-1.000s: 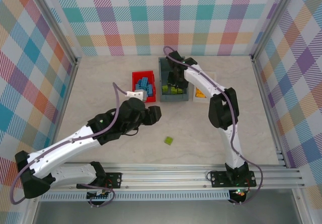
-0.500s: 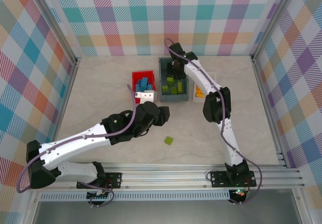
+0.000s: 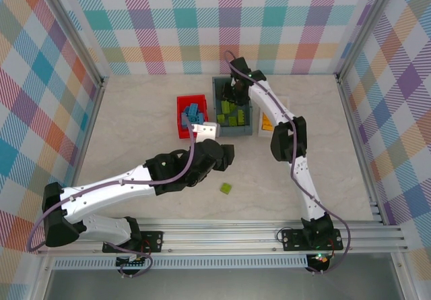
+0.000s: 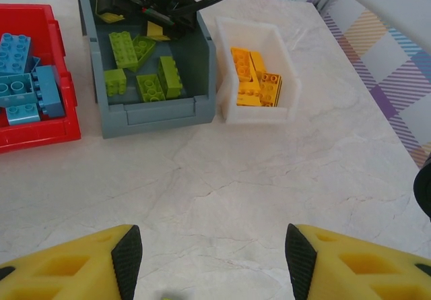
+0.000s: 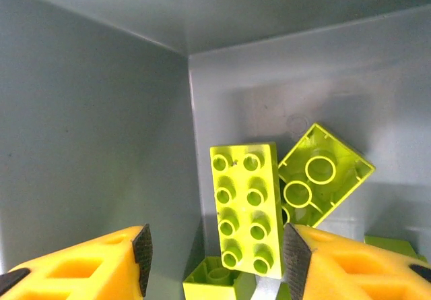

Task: Sort the legos into containers by color

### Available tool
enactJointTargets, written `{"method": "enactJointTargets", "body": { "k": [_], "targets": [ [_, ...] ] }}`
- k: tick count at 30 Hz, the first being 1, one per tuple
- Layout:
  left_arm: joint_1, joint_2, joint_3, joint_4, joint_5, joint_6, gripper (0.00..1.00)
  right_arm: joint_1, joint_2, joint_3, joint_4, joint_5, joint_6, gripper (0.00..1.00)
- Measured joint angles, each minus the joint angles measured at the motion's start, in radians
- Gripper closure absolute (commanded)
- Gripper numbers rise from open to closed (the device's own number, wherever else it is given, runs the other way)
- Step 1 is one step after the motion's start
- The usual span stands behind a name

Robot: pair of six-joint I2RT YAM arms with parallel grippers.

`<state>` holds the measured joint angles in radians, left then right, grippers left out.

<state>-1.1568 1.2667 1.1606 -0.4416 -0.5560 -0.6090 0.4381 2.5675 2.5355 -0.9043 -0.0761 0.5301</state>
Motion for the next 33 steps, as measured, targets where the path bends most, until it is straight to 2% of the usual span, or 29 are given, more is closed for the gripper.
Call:
{"method": "enactJointTargets", "body": {
  "k": [7,13,17,20,24,26,29,33],
  "targets": [
    [-0.002,-0.001,0.0,-0.016,-0.017,-0.018,0.43,0.004,-0.252,-0.203,0.018,0.065,0.0,0.51],
    [-0.002,-0.001,-0.001,-0.092,-0.023,-0.085,0.46,0.036,-0.653,-0.6,0.094,0.14,0.008,0.47],
    [-0.008,-0.04,-0.055,-0.129,-0.039,-0.15,0.46,0.151,-0.893,-0.879,0.082,0.207,0.069,0.42],
    [-0.011,-0.135,-0.139,-0.146,-0.034,-0.169,0.46,0.319,-1.025,-1.121,0.058,0.233,0.188,0.39],
    [-0.014,-0.279,-0.211,-0.19,-0.008,-0.178,0.46,0.521,-1.05,-1.335,0.032,0.223,0.374,0.34],
    [-0.014,-0.353,-0.236,-0.227,-0.003,-0.189,0.46,0.578,-1.034,-1.388,0.033,0.208,0.448,0.3],
    [-0.014,-0.467,-0.277,-0.282,-0.003,-0.208,0.46,0.616,-0.976,-1.402,0.058,0.177,0.539,0.3],
    [-0.014,-0.581,-0.315,-0.352,-0.003,-0.231,0.47,0.617,-0.887,-1.404,0.138,0.143,0.613,0.3]
  ]
}}
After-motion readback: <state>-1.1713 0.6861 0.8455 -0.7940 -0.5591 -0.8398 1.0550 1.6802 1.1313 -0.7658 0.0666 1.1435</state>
